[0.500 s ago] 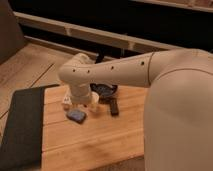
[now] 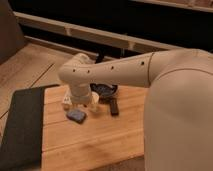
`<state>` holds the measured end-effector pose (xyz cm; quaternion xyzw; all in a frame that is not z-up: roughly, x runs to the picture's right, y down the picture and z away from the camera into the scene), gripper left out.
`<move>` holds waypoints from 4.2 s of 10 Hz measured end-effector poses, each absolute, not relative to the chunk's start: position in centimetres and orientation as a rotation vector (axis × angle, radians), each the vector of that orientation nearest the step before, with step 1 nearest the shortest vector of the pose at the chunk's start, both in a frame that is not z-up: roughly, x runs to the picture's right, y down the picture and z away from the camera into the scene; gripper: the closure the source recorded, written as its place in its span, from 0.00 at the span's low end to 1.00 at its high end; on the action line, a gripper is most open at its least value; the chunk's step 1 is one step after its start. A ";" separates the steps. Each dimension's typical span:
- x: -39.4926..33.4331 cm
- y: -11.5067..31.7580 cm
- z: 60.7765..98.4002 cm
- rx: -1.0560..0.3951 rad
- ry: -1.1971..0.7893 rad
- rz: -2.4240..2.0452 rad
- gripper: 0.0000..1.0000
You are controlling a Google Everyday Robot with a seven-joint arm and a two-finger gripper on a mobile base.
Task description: Pick up the ceramic cup
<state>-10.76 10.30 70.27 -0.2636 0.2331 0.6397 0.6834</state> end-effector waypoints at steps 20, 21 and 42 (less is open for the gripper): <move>-9.1 2.6 72.9 -0.492 0.372 1.388 0.35; -8.8 0.7 73.3 -0.473 0.321 1.361 0.35; -1.4 3.6 84.1 -0.521 0.589 1.355 0.35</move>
